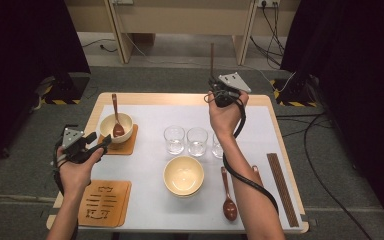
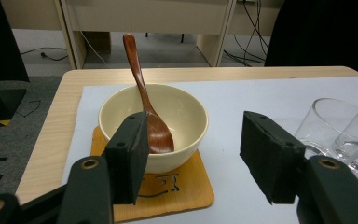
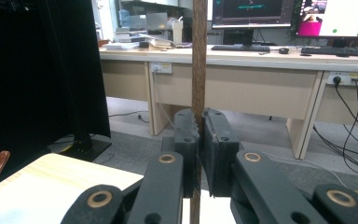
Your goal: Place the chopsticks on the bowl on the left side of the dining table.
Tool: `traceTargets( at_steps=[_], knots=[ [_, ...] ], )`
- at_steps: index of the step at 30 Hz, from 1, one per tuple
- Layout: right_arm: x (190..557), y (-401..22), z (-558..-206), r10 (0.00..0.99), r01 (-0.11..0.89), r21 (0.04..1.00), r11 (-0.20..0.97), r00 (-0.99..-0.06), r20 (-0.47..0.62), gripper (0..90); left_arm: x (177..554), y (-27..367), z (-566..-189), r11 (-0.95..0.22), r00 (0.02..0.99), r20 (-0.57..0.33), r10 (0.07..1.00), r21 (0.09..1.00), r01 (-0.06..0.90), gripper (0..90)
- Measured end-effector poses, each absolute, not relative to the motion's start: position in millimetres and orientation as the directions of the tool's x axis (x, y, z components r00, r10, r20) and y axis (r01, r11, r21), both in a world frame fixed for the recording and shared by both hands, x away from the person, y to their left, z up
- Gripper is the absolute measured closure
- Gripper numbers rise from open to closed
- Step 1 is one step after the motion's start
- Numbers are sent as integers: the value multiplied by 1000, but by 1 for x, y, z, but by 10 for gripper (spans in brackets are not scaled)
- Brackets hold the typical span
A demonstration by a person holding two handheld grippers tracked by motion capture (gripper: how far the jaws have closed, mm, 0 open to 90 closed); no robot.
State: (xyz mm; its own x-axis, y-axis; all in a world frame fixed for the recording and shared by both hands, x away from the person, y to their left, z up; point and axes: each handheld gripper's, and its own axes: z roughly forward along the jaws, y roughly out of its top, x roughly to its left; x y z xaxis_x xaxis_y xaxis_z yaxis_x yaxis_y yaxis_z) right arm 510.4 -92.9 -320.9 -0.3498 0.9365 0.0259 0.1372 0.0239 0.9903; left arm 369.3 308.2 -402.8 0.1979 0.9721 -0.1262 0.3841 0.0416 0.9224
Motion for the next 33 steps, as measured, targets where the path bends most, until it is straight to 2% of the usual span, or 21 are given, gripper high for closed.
traceTargets(
  at_steps=[17,33],
  knots=[
    [510,-81,-320,925,135,991,28,-379,26,851,369,305,-397,36,215,-121,969,931,364,416],
    [508,-77,-324,923,134,991,26,-385,27,851,382,286,-381,2,284,-97,954,948,317,435]
  ],
)
